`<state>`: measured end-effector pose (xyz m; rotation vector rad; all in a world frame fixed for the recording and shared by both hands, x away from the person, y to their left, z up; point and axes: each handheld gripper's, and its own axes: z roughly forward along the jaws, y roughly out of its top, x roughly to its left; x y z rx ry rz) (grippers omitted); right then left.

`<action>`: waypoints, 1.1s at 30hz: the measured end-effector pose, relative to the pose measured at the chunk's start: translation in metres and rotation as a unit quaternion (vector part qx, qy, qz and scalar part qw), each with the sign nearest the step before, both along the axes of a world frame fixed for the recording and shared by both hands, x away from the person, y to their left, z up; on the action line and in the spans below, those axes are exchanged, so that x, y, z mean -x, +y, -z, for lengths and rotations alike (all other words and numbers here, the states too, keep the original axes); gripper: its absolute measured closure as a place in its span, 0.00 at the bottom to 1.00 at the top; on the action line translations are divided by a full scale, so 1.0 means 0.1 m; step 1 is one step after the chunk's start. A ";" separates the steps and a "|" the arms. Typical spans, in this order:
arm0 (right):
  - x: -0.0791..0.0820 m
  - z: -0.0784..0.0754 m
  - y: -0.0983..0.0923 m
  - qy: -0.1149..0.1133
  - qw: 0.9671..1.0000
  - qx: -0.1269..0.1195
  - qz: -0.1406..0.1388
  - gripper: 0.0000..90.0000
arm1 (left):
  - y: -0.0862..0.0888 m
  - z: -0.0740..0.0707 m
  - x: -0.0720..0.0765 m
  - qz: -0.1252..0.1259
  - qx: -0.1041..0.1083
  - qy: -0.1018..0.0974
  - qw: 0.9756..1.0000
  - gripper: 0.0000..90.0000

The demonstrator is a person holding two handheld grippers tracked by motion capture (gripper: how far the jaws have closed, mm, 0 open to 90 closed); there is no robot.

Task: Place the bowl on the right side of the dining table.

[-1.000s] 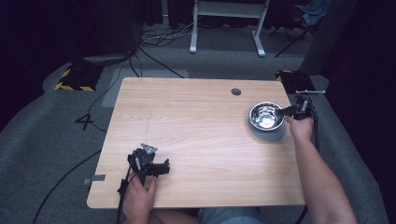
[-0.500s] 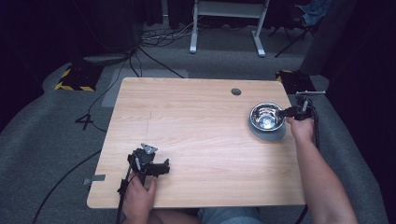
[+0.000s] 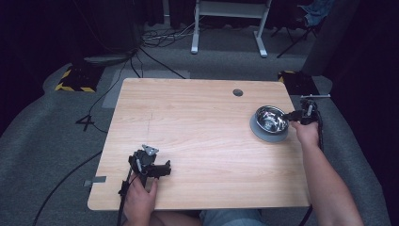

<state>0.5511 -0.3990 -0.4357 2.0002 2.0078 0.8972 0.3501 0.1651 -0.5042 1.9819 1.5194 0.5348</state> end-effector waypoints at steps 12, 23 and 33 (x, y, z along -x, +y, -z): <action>0.10 -0.17 0.06 -0.059 0.998 0.014 -0.015 0.57 | 0.00 0.00 0.00 0.000 -0.001 0.000 1.000 0.00; 0.26 -0.49 0.23 -0.108 0.992 0.017 -0.055 0.56 | 0.00 0.00 0.00 0.000 0.000 -0.001 1.000 0.00; 0.46 -0.73 0.33 -0.135 0.987 0.016 -0.089 0.55 | 0.00 0.00 0.00 0.000 0.000 0.000 1.000 0.00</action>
